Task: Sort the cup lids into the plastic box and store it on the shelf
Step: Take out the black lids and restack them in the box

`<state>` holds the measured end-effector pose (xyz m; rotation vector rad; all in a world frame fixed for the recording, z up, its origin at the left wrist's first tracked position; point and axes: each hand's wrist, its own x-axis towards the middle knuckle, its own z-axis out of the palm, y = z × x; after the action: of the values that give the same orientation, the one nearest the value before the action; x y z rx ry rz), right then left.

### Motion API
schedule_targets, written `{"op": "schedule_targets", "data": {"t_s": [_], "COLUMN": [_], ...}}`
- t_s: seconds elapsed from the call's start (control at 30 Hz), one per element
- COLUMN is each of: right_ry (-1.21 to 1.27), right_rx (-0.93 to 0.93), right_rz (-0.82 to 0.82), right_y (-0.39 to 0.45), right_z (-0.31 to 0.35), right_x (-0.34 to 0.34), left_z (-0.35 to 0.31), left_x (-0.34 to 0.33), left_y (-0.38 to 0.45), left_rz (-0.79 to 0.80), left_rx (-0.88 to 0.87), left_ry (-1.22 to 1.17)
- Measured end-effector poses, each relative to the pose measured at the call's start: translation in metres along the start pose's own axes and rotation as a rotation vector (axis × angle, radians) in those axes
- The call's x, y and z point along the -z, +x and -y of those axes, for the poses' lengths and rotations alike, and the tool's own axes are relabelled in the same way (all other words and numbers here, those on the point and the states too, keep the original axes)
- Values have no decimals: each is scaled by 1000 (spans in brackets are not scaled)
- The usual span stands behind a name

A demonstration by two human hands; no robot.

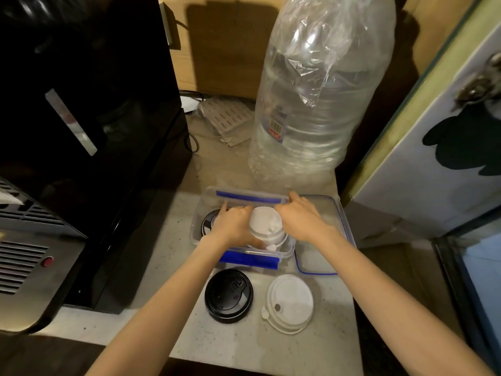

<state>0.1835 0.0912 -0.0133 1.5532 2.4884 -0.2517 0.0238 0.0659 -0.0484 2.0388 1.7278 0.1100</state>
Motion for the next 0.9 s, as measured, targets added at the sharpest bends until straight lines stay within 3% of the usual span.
{"op": "schedule_targets", "data": {"t_s": [0.13,0.23,0.7,0.9], "right_ry": [176,221,57,127], "right_rx": [-17,9,38,-11], "right_rz": [-4,40,36,-29], "right_y": [-3,-11,-8,-10], "right_z": [-8,-9,-5,-5], "right_x": [-3,0,-7,-7], "left_z": [3,4,7,8], "left_x": [-1,3,-1,3], "left_y": [0,-1,2,-12], "left_rz": [-55,0,47,-42], "left_rx": [-36,-64,-27,-50], "left_ry": [-1,-55,-80,-120]}}
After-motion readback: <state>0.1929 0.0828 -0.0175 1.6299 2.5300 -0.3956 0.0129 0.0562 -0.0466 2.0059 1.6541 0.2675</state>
